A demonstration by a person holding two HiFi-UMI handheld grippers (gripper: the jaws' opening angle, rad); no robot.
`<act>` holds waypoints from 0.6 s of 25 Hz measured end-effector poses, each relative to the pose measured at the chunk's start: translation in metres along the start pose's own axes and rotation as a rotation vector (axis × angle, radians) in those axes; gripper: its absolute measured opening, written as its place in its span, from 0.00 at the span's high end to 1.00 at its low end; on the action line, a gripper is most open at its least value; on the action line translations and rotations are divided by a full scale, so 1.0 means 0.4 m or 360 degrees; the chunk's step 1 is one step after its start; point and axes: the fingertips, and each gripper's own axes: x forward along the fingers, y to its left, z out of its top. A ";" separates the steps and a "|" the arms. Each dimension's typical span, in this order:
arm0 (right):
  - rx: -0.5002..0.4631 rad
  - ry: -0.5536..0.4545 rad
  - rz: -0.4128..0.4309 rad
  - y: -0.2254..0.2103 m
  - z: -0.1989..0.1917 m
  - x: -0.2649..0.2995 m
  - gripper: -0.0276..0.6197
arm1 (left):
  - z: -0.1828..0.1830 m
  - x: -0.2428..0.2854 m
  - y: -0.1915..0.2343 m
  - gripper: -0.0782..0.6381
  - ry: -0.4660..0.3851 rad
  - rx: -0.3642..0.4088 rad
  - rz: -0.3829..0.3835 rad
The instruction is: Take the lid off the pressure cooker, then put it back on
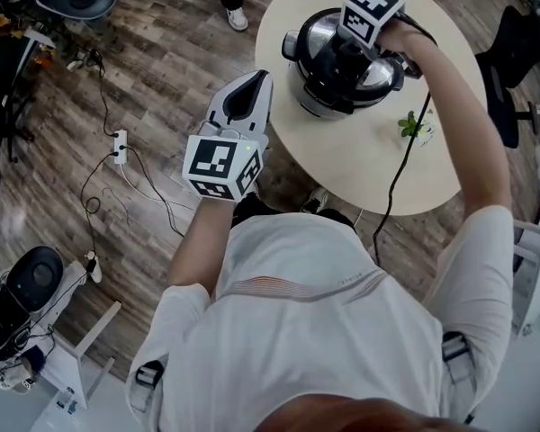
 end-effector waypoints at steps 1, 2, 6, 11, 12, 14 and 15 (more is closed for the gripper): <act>0.0035 0.0013 -0.0008 -0.004 -0.013 0.007 0.52 | 0.003 0.003 -0.004 0.88 -0.0001 0.0002 -0.0006; 0.0072 0.0011 -0.0001 -0.008 -0.024 0.015 0.52 | 0.006 0.003 -0.004 0.87 -0.0001 0.0003 -0.0009; 0.0131 -0.0086 0.0033 -0.015 -0.023 0.024 0.52 | -0.003 0.003 0.008 0.88 0.0013 -0.0020 -0.0014; 0.0024 -0.0117 0.0057 -0.013 -0.014 0.028 0.53 | -0.010 0.019 -0.009 0.88 0.0020 -0.0033 -0.0056; -0.0025 -0.0108 0.0069 -0.011 -0.013 0.026 0.52 | -0.009 0.021 -0.013 0.88 0.0022 -0.0030 -0.0064; -0.0191 -0.0051 0.0087 -0.001 -0.017 0.025 0.52 | -0.009 0.020 -0.016 0.88 0.0027 -0.0028 -0.0071; -0.0306 -0.0016 0.0096 0.004 -0.021 0.025 0.53 | -0.011 0.019 -0.017 0.88 0.0031 -0.0029 -0.0070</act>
